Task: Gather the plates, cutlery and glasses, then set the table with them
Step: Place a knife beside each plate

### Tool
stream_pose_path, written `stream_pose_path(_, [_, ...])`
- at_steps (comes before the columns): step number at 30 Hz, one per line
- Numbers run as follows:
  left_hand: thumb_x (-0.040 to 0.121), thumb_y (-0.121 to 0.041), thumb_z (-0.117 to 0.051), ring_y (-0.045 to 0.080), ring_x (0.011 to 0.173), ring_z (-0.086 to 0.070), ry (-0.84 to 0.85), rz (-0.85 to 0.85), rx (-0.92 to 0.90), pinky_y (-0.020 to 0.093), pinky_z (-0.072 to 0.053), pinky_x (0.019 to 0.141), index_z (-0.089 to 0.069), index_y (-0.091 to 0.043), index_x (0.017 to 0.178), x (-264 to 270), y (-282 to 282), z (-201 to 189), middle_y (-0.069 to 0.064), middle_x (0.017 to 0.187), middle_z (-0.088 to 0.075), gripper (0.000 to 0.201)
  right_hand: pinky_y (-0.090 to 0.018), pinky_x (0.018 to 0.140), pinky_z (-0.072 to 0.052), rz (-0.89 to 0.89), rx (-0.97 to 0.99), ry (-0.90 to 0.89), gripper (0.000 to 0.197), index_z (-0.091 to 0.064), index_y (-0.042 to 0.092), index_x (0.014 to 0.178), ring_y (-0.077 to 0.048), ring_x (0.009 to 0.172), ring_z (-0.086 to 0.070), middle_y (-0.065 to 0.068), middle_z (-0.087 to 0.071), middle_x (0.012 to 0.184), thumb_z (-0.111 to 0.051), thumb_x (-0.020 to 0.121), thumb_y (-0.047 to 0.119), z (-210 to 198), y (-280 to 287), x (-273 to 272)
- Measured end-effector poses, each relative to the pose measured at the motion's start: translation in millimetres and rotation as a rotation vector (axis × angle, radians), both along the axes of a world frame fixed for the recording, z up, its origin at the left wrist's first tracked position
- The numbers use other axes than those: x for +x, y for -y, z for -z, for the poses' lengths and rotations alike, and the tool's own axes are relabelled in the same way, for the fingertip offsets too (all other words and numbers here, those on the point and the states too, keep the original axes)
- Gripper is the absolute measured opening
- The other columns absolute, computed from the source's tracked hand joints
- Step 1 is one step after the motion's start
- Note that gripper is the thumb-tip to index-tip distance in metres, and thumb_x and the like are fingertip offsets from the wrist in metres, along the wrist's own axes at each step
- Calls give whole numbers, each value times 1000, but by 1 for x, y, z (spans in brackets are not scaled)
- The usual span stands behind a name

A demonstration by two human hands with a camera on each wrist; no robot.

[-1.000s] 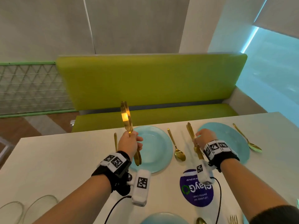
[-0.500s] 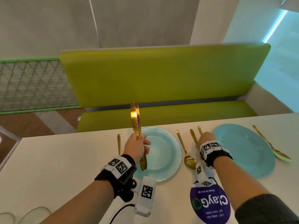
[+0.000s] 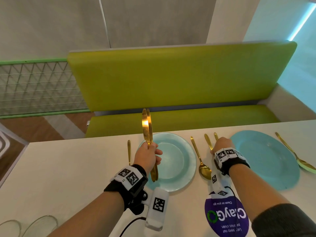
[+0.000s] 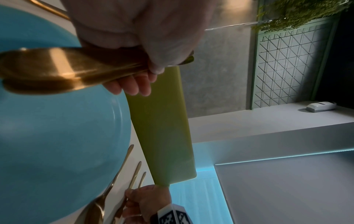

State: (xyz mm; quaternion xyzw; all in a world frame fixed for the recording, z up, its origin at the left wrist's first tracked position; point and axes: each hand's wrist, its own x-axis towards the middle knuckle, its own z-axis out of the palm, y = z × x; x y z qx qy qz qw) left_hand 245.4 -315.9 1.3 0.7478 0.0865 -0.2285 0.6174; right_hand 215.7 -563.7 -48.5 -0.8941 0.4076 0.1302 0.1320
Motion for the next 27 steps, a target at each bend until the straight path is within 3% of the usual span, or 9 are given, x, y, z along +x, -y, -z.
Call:
stream_pose_path(3, [101, -20, -33, 13, 61, -49, -28, -17, -40, 26, -48, 62, -51, -16, 95, -5, 0, -2, 3, 78, -55, 19, -25, 63, -42, 18, 11, 61, 17, -60, 3, 76, -23, 71, -53, -6, -54, 67, -58, 89, 14, -5, -2, -1])
stream_pose_path(5, [100, -15, -34, 15, 63, -51, -62, -31, -66, 28, -49, 63, -52, -13, 101, -10, -2, -3, 5, 79, -55, 18, -28, 66, -45, -16, 18, 72, 23, -64, 0, 86, -25, 76, -56, -12, -63, 82, -54, 92, 20, -17, -4, -2])
stream_pose_path(8, [98, -12, -36, 16, 68, -54, -77, -46, -55, 29, -52, 66, -57, -15, 96, -18, -10, -3, 8, 80, -54, 21, -31, 83, -49, -141, 7, 142, 34, -69, 4, 102, -28, 99, -63, -12, -69, 104, -49, 93, 30, -47, -15, -8])
stream_pose_path(11, [98, -11, -38, 17, 70, -56, -71, -44, -62, 28, -53, 67, -59, -15, 95, -29, -21, -6, 10, 83, -55, 22, -33, 87, -52, -243, 113, 290, 25, -73, 14, 89, -28, 95, -67, -6, -73, 97, -55, 90, 33, -74, -41, -26])
stream_pose_path(13, [98, -8, -39, 17, 69, -56, -84, -24, -99, 27, -52, 65, -58, -9, 101, -41, -25, -10, 9, 81, -54, 19, -30, 80, -54, -272, 288, 364, 18, -72, 18, 82, -23, 83, -69, -2, -71, 87, -60, 87, 31, -88, -72, -47])
stream_pose_path(16, [99, -7, -38, 17, 67, -55, -95, 41, -157, 27, -50, 65, -57, -8, 95, -64, -29, -20, 7, 77, -51, 19, -20, 55, -51, -282, 537, 345, 25, -70, 13, 97, -13, 66, -64, 4, -65, 81, -65, 84, 33, -96, -130, -87])
stream_pose_path(21, [97, -6, -40, 17, 61, -52, -68, 203, -131, 31, -49, 62, -58, -12, 90, -109, -45, -29, 7, 74, -55, 20, -25, 55, -52, -172, 624, 396, 23, -67, 11, 103, -10, 61, -59, 1, -66, 83, -65, 85, 26, -80, -195, -141])
stream_pose_path(24, [96, -5, -41, 20, 60, -52, -56, 325, -100, 45, -52, 80, -58, -13, 79, -137, -62, -31, 9, 72, -56, 25, -20, 51, -51, -94, 590, 467, 18, -70, 12, 101, -8, 58, -60, 1, -68, 81, -62, 87, 21, -78, -219, -173])
stream_pose_path(27, [91, -1, -43, 25, 59, -52, -34, 430, -86, 43, -48, 76, -57, -10, 73, -163, -77, -32, 11, 66, -53, 24, -15, 46, -48, 13, 593, 536, 19, -70, 11, 103, -7, 55, -59, 0, -67, 80, -60, 88, 18, -80, -236, -202])
